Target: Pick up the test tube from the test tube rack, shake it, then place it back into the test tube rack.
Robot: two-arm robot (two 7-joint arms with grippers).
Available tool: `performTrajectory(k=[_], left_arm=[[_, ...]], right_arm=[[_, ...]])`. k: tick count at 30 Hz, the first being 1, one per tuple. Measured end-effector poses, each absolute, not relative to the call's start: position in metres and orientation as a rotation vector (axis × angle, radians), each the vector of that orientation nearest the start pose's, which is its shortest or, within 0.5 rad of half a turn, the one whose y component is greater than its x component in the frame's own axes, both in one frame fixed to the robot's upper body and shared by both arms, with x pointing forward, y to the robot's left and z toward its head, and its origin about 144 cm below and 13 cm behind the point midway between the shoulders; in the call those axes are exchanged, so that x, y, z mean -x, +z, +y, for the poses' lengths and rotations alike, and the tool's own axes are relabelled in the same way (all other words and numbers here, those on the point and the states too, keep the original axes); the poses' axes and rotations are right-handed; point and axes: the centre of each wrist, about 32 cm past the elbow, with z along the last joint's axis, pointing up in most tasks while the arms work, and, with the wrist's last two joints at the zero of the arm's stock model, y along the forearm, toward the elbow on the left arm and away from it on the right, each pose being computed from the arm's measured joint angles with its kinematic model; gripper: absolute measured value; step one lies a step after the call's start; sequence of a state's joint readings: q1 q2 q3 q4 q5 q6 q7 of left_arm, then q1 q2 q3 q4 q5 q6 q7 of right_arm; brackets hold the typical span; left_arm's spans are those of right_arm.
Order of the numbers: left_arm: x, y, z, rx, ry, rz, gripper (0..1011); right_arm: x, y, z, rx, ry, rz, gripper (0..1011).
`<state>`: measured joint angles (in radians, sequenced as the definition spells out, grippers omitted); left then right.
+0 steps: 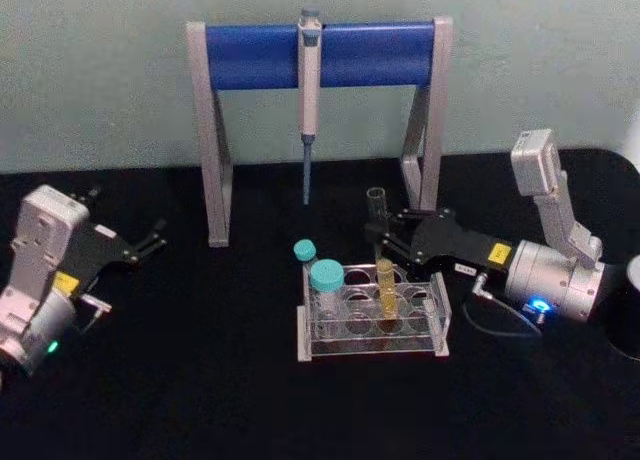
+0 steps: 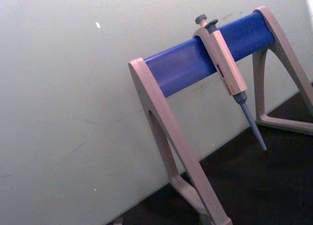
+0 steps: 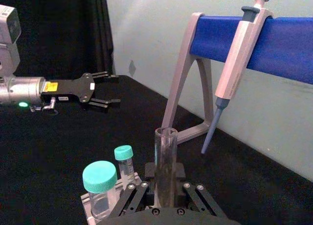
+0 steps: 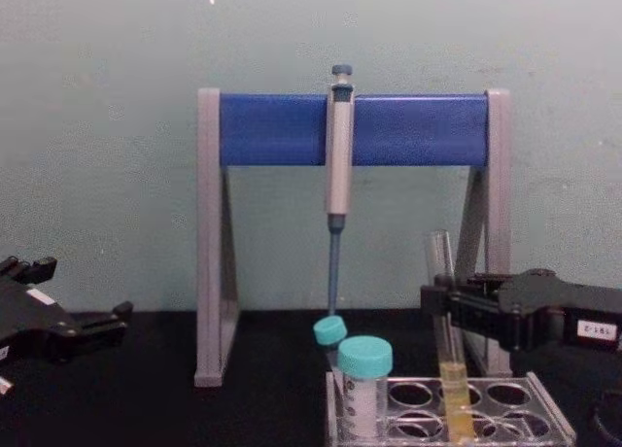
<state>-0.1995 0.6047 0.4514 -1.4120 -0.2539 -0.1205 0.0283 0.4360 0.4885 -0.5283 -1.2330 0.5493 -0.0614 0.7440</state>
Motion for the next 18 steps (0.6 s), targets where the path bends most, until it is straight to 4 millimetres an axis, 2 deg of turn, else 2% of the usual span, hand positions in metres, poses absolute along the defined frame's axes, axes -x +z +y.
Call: performTrajectory(k=[6,8,13,18], left_arm=[[-0.4886,1.1398,0.3097,-0.304,1.248,-0.285,1001],[-0.4886,1.1397,0.3097,-0.305,1.248,-0.285,1001],[-0.4886,1.1397,0.3097,-0.305,1.248,-0.285,1001],[-0.4886,1.1398,0.3096,-0.304,1.248,-0.285,1001]], right_arm=[[-0.5531,1.1645,-0.2802,0.098,-0.549,0.015,232],[-0.5528,1.1637,-0.2805,0.105,-0.549,0.017,266],[-0.5528,1.1638,-0.2804,0.105,-0.549,0.017,413],[-0.5529,1.1639,-0.2803,0.103,-0.549,0.017,604]])
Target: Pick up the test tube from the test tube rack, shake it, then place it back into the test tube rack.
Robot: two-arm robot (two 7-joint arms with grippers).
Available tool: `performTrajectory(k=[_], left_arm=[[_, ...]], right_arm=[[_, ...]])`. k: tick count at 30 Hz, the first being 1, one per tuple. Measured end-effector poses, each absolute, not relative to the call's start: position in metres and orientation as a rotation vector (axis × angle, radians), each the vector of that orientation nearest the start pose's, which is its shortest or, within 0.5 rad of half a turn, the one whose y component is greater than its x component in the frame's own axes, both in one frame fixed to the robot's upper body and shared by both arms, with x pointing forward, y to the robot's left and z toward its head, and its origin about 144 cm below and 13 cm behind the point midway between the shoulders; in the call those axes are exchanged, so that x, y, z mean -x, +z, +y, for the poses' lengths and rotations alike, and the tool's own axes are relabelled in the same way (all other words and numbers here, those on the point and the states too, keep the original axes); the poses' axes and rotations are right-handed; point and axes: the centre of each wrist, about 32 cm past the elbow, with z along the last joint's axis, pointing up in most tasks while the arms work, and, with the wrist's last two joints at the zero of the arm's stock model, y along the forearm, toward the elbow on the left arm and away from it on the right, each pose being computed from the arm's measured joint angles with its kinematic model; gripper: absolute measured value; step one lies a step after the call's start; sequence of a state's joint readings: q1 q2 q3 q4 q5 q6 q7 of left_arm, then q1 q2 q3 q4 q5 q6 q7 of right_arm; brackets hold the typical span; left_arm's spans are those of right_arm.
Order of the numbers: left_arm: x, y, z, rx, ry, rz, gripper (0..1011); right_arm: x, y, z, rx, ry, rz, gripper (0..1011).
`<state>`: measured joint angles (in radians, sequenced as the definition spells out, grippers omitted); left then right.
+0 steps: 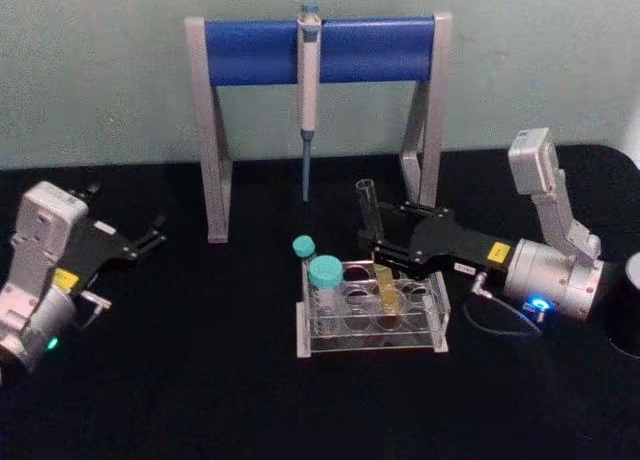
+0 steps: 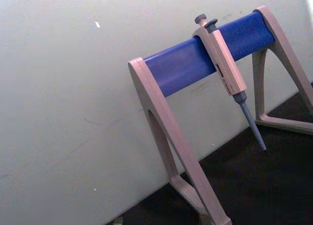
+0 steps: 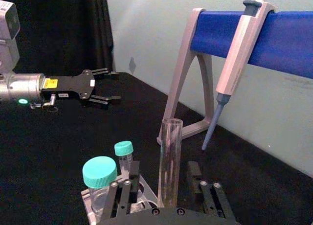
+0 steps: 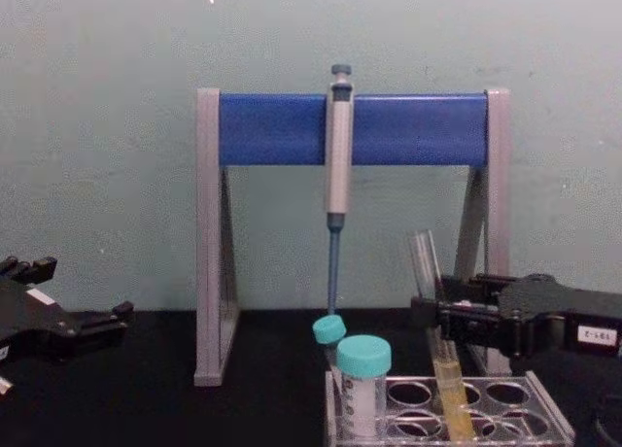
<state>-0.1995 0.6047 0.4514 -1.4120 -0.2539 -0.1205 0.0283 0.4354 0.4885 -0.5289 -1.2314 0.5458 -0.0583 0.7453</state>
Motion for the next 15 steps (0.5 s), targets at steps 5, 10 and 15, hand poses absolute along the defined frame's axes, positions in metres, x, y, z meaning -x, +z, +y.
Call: performTrajectory(k=[5,10,15], left_arm=[[-0.4886,1.1398,0.3097,-0.304,1.248,-0.285,1001],[-0.4886,1.1398,0.3097,-0.304,1.248,-0.285,1002],[-0.4886,1.1398,0.3097,-0.305,1.248,-0.285,1001]], right_arm=[[-0.5529,1.164,-0.2804,0.102,-0.549,0.017,744],[-0.553,1.1642,-0.2803,0.101,-0.549,0.017,876],[-0.5531,1.1645,-0.2802,0.1,-0.549,0.016,1000]])
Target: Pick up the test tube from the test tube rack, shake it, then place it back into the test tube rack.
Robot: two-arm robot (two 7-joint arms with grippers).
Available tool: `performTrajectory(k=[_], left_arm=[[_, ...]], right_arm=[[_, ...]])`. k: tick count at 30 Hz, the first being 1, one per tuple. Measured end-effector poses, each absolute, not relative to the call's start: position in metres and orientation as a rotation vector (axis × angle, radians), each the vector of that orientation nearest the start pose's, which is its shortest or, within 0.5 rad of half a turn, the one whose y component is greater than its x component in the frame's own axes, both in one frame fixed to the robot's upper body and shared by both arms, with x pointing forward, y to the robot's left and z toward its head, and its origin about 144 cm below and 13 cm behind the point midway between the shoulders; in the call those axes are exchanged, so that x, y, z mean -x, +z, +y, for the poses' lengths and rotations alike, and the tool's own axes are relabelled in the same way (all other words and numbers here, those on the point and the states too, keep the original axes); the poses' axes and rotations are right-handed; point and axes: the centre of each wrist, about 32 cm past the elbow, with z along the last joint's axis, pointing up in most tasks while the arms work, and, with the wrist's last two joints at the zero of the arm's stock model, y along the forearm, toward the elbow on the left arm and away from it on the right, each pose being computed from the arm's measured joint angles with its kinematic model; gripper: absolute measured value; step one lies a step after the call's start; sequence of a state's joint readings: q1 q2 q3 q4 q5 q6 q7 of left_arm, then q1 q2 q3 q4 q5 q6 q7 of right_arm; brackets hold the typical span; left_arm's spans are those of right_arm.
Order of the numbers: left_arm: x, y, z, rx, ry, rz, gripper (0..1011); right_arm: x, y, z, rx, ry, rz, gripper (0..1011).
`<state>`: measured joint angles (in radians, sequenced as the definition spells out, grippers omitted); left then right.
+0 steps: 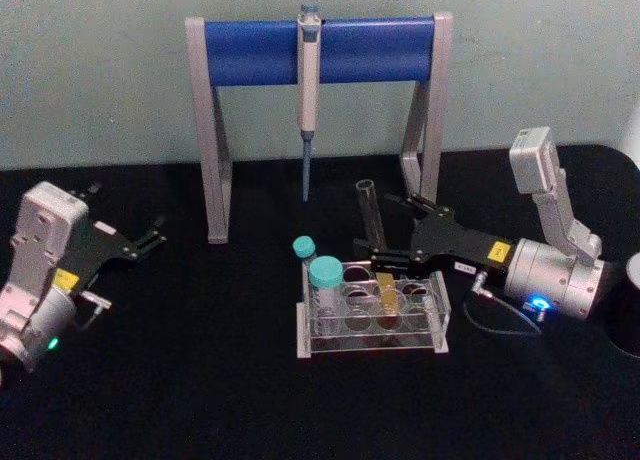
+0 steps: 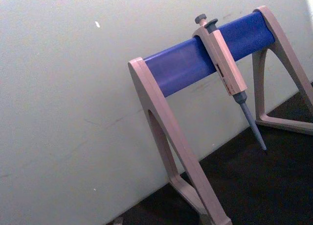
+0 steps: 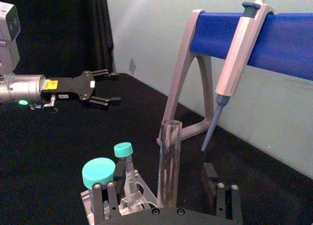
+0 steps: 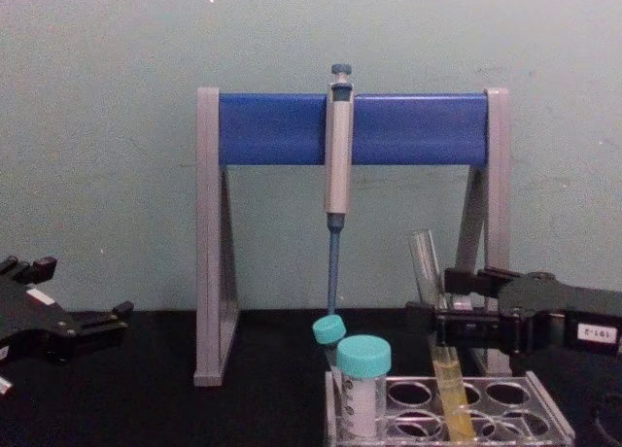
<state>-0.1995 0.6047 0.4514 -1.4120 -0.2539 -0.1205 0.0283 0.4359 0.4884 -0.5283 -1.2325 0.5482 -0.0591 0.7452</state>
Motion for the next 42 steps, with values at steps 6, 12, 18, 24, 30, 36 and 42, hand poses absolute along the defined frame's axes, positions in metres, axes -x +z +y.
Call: performTrajectory(k=[6,12,18,24,30,36,42], left_arm=[[-0.489,1.14,0.31,-0.304,1.248,-0.285,1001],[-0.489,1.14,0.31,-0.304,1.248,-0.285,1001],[-0.489,1.14,0.31,-0.305,1.248,-0.285,1002],[-0.489,1.14,0.31,-0.304,1.248,-0.285,1001],[-0.489,1.14,0.31,-0.305,1.248,-0.285,1001],[-0.489,1.14,0.31,-0.304,1.248,-0.285,1001],[-0.489,1.14,0.31,-0.305,1.248,-0.285,1001]], right_arm=[[-0.553,1.164,-0.28,0.099,-0.549,0.016,1000],[-0.552,1.167,-0.28,0.093,-0.55,0.002,1000],[-0.546,1.175,-0.284,0.018,-0.561,-0.043,1000],[-0.535,1.184,-0.29,-0.109,-0.627,-0.103,1000],[-0.52,1.191,-0.288,-0.171,-0.86,-0.173,1000],[-0.511,1.186,-0.28,-0.057,-1.074,-0.207,1000],[-0.506,1.168,-0.271,0.095,-1.193,-0.181,1000]])
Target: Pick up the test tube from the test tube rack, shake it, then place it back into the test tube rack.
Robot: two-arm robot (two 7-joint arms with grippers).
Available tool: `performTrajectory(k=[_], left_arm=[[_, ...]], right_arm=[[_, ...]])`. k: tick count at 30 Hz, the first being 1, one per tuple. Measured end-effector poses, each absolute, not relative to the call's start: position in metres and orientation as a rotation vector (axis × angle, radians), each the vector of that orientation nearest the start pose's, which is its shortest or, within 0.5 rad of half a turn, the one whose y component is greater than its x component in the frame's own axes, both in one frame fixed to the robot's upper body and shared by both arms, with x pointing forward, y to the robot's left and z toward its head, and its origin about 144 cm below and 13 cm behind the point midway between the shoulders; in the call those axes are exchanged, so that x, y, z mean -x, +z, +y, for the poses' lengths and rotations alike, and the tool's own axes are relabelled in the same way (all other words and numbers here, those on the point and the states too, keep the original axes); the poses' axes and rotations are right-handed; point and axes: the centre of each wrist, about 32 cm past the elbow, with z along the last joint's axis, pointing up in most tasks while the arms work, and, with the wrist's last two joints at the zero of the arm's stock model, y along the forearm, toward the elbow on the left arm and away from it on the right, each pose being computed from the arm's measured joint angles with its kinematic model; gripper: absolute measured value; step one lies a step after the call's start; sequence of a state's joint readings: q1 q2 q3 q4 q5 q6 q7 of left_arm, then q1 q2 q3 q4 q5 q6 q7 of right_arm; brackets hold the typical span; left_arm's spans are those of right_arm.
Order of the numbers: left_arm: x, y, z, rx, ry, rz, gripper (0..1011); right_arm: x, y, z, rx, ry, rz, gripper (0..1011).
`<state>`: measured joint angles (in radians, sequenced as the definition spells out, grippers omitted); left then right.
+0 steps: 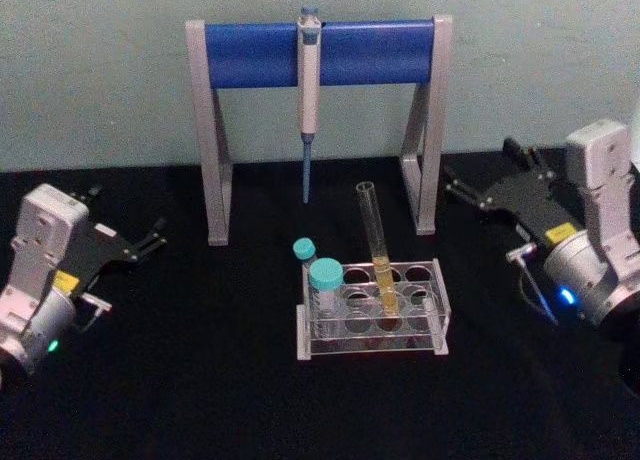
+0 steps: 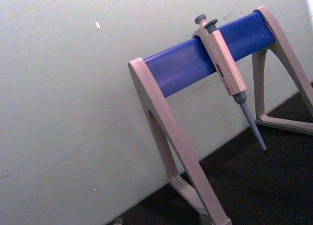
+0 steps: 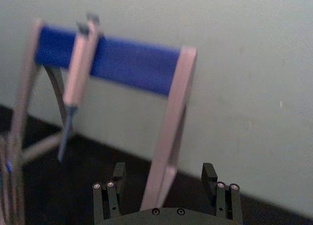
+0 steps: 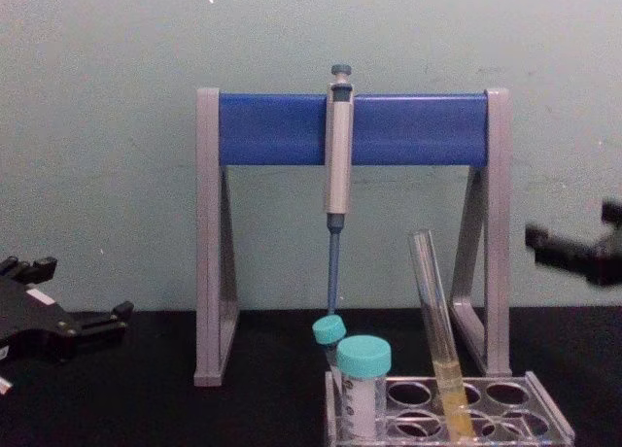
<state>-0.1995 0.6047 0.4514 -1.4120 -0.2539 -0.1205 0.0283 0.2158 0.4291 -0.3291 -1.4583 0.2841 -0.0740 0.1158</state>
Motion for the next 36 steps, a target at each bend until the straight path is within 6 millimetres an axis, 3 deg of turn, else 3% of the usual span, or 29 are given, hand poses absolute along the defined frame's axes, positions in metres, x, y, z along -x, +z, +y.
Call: performTrajectory(k=[11,36], left_arm=[[-0.489,1.14,0.31,-0.304,1.248,-0.285,1001],[-0.489,1.14,0.31,-0.305,1.248,-0.285,1001]], right_arm=[[-0.503,1.145,-0.265,0.238,-1.229,-0.099,1000],[-0.504,1.147,-0.265,0.229,-1.224,-0.11,1000]])
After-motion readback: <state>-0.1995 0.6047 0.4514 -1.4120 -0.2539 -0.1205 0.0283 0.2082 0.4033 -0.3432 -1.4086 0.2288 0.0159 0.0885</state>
